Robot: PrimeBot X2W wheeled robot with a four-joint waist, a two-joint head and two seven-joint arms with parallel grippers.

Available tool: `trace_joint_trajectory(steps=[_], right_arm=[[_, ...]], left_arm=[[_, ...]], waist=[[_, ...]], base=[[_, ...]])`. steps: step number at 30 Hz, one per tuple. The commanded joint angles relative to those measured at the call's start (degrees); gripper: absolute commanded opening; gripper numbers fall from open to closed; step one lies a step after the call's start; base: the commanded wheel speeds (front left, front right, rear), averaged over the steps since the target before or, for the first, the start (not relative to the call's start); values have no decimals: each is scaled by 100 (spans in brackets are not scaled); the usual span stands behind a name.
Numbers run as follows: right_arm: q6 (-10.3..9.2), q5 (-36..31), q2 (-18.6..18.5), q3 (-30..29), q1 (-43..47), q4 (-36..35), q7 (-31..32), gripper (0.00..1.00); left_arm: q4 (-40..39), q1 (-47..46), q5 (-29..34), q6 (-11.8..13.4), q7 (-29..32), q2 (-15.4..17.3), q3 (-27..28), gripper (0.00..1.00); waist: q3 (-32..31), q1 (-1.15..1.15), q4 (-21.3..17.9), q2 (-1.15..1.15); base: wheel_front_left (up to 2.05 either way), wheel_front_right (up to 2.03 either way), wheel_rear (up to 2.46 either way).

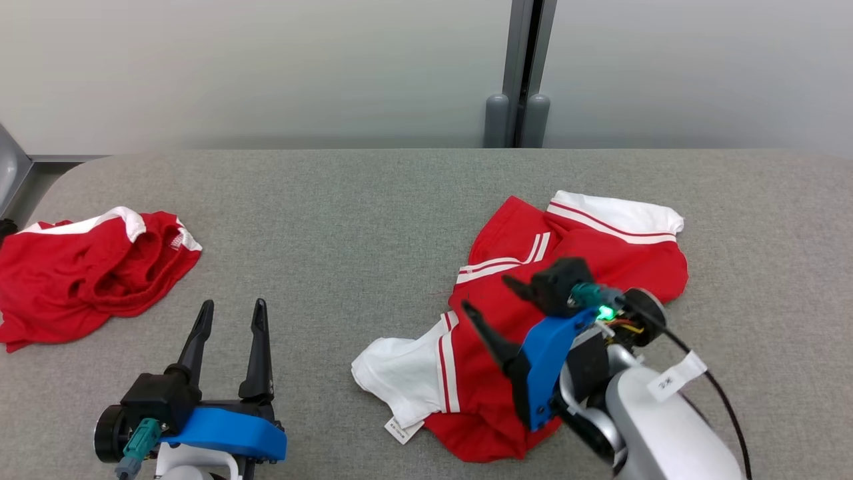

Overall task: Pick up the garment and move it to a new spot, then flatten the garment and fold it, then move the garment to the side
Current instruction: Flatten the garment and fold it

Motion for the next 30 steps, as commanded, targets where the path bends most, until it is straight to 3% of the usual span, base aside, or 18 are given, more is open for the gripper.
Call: trace_joint_trajectory(steps=[1,9,20,21,23,24,30], right_arm=[[1,35,-15,111,126,-157,102,100],[1,-348,-7,422,80,-110,695,100],[1,-617,108,596,-438,1114,663,100],[1,-579,110,631,-468,1228,682,79],[1,-490,109,675,-523,1401,691,18],[1,-451,111,703,-542,1467,686,0],[1,-307,109,624,-617,1601,503,0]], left_arm=[[5,11,26,-11,-25,39,-1,100],[-3,-81,16,-25,-25,73,-31,100],[3,-226,-1,-36,-25,37,-75,100],[5,-237,-4,-37,-25,34,-77,100],[18,-256,-12,-39,-25,32,-76,100],[23,-262,-13,-35,-25,30,-73,100],[34,-231,-32,-34,-25,33,-30,100]], waist=[[-3,1,-3,0],[107,1,42,0],[340,1,162,0],[354,1,171,0],[371,1,188,0],[377,1,191,0],[366,1,137,0]], base=[[0,0,0],[0,0,0],[0,0,0],[0,0,0],[0,0,0],[0,0,0],[0,0,0]])
